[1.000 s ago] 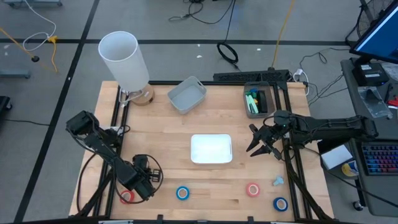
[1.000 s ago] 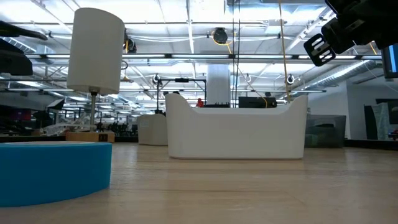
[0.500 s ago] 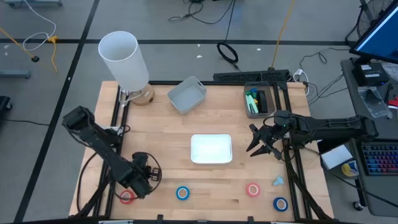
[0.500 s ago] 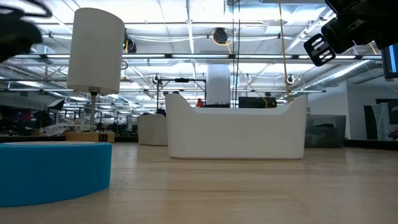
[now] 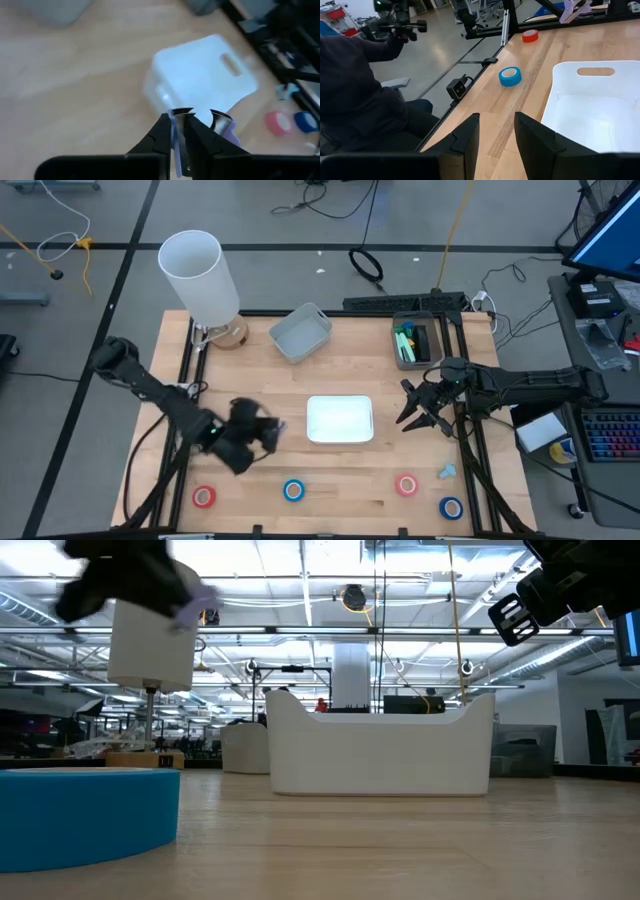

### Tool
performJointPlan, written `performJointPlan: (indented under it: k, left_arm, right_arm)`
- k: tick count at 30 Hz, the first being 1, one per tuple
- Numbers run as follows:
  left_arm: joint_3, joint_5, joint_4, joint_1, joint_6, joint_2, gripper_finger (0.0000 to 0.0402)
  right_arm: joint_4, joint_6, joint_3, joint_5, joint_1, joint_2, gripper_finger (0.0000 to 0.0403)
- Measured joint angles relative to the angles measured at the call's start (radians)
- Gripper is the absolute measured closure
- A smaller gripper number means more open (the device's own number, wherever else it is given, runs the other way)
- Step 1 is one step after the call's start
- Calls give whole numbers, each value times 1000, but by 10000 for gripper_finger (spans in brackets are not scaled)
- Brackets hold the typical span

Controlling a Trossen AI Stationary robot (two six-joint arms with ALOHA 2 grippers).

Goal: Pick and place Stapler, Stapler remover, tape
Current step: Put the purple staple remover into the white bin

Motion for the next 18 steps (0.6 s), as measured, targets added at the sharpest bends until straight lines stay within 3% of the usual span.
performJointPlan:
  k: [5, 8, 13, 18]
  left_arm:
    - [0, 127, 305, 170, 423, 6, 366]
    - [0, 217, 409, 264, 586, 8, 371]
    - [1, 299, 452, 366, 670, 12, 368]
    - [1, 375, 557, 401, 695, 84, 368]
  right_arm:
    - [0, 0, 0, 3, 0, 0, 289]
    - [0, 0, 0, 3, 0, 0, 289]
    - [0, 0, 0, 3, 0, 0, 289]
    - [0, -42, 0, 3, 0, 0, 289]
